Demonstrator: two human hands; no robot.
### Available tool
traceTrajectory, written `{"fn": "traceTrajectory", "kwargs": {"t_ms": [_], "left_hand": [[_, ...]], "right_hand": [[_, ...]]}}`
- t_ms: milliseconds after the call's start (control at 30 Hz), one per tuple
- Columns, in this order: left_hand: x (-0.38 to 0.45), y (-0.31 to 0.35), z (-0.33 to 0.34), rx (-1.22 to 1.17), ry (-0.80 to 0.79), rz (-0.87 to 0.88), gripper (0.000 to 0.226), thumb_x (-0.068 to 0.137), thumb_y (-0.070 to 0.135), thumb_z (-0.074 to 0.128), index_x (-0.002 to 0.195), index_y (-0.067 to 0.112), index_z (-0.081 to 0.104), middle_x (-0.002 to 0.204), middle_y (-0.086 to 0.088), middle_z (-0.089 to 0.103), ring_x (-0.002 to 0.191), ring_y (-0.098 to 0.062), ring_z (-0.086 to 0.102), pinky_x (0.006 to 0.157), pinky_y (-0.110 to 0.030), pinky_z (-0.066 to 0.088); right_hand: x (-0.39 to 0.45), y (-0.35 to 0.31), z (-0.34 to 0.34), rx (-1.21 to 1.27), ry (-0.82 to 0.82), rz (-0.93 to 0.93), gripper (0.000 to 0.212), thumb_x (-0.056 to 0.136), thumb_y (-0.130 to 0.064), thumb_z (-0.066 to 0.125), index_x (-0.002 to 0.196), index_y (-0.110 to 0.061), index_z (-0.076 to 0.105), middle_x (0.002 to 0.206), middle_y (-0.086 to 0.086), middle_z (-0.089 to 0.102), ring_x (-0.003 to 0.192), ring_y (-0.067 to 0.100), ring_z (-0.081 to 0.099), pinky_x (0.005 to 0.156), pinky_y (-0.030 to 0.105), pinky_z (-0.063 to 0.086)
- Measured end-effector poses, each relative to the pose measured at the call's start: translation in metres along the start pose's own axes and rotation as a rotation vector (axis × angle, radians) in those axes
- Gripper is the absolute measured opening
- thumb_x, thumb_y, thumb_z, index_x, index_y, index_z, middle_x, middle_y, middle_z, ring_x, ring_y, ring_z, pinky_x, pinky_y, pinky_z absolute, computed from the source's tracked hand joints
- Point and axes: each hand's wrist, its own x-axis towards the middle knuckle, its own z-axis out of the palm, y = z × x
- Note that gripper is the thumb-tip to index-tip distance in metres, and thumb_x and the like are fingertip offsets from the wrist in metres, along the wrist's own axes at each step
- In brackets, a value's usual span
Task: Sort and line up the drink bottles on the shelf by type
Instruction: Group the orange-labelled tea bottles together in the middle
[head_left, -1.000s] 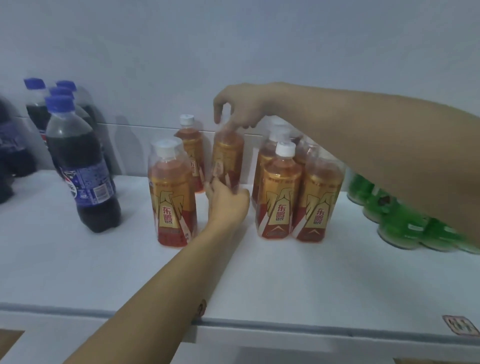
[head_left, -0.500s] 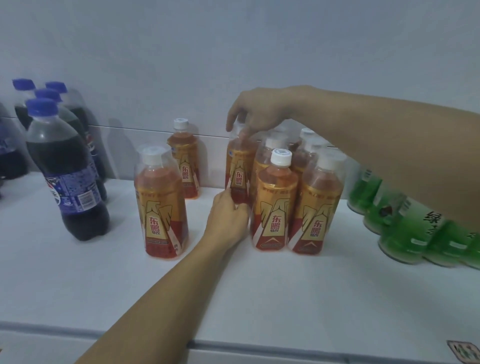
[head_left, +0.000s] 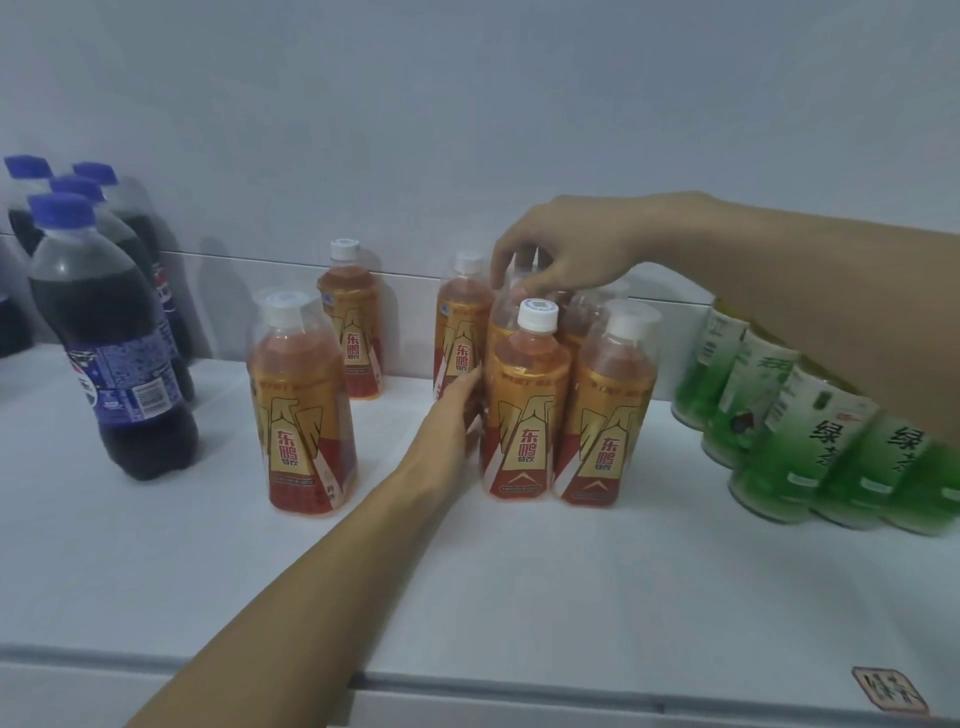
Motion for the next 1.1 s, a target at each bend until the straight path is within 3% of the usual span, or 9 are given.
{"fn": "traceTrajectory", "kwargs": {"t_ms": [133, 267, 367, 433, 533, 667, 733, 900, 1100], "left_hand": [[-0.001, -0.003, 0.002, 0.016, -0.023, 0.003, 0.051, 0.107, 0.048, 0.023, 0.155, 0.031, 0.028, 0.158, 0.003, 0.039, 0.148, -0.02, 0.034, 0.113, -0.034, 0.031], [-0.002, -0.002, 0.004, 0.039, -0.058, 0.005, 0.049, 0.108, 0.049, 0.021, 0.153, 0.033, 0.03, 0.156, 0.005, 0.042, 0.144, -0.018, 0.039, 0.105, -0.028, 0.037], [-0.005, -0.003, -0.002, 0.103, -0.016, 0.01, 0.036, 0.109, 0.046, 0.024, 0.135, 0.037, 0.047, 0.128, 0.016, 0.056, 0.122, -0.008, 0.055, 0.088, -0.018, 0.047], [-0.008, -0.002, -0.011, 0.287, 0.055, 0.079, 0.036, 0.109, 0.042, 0.028, 0.134, 0.034, 0.053, 0.118, 0.017, 0.055, 0.116, -0.005, 0.055, 0.093, -0.023, 0.044], [-0.017, 0.001, -0.025, 0.517, 0.201, 0.182, 0.043, 0.108, 0.036, 0.033, 0.149, 0.027, 0.042, 0.128, 0.015, 0.049, 0.124, -0.007, 0.047, 0.102, -0.029, 0.036], [-0.02, -0.007, -0.036, 0.461, 0.351, 0.111, 0.053, 0.105, 0.035, 0.036, 0.156, 0.031, 0.025, 0.159, 0.008, 0.035, 0.145, -0.016, 0.035, 0.119, -0.043, 0.03], [-0.019, -0.013, -0.037, 0.502, 0.364, 0.104, 0.061, 0.103, 0.034, 0.038, 0.159, 0.032, 0.013, 0.165, 0.007, 0.022, 0.152, -0.017, 0.023, 0.123, -0.045, 0.022], [-0.017, -0.019, -0.035, 0.613, 0.417, 0.139, 0.083, 0.1, 0.026, 0.044, 0.159, 0.03, -0.014, 0.169, 0.01, -0.007, 0.156, -0.016, 0.001, 0.126, -0.044, 0.011], [-0.022, -0.012, -0.03, 0.621, 0.465, 0.098, 0.087, 0.103, 0.025, 0.045, 0.157, 0.025, -0.023, 0.168, 0.005, -0.016, 0.156, -0.021, 0.001, 0.121, -0.037, 0.007]], "right_hand": [[0.001, -0.001, -0.001, -0.009, -0.051, 0.061, 0.03, 0.091, -0.052, 0.065, 0.116, -0.036, 0.067, 0.106, -0.009, 0.068, 0.08, -0.003, 0.058, 0.08, 0.029, 0.044], [0.006, -0.01, -0.011, -0.08, -0.145, 0.111, 0.029, 0.093, -0.052, 0.063, 0.116, -0.036, 0.066, 0.109, -0.007, 0.069, 0.092, 0.011, 0.064, 0.087, 0.034, 0.049], [0.015, -0.026, -0.025, -0.149, -0.051, 0.077, 0.029, 0.095, -0.051, 0.059, 0.116, -0.034, 0.067, 0.112, -0.009, 0.066, 0.102, 0.018, 0.059, 0.092, 0.037, 0.047], [0.031, -0.041, -0.033, -0.123, 0.048, 0.026, 0.027, 0.097, -0.048, 0.055, 0.116, -0.033, 0.066, 0.111, -0.009, 0.064, 0.103, 0.02, 0.059, 0.093, 0.036, 0.046], [0.07, -0.069, -0.036, -0.023, 0.07, -0.032, 0.038, 0.097, -0.048, 0.054, 0.132, -0.031, 0.056, 0.116, -0.003, 0.061, 0.099, 0.025, 0.064, 0.092, 0.044, 0.054], [0.124, -0.092, -0.015, -0.021, -0.024, -0.001, 0.059, 0.096, -0.054, 0.055, 0.148, -0.032, 0.039, 0.124, 0.002, 0.057, 0.086, 0.023, 0.065, 0.074, 0.036, 0.058], [0.141, -0.098, -0.002, -0.029, -0.02, 0.011, 0.051, 0.092, -0.055, 0.059, 0.135, -0.029, 0.052, 0.123, 0.004, 0.063, 0.092, 0.025, 0.067, 0.077, 0.036, 0.058], [0.143, -0.096, 0.007, 0.008, 0.168, -0.051, 0.014, 0.096, -0.021, 0.059, 0.106, -0.018, 0.068, 0.118, 0.003, 0.065, 0.106, 0.023, 0.059, 0.081, 0.027, 0.043], [0.107, -0.082, -0.003, 0.114, 0.209, -0.044, 0.003, 0.097, -0.033, 0.055, 0.096, -0.032, 0.058, 0.108, -0.001, 0.065, 0.093, 0.021, 0.061, 0.09, 0.037, 0.051]]}}
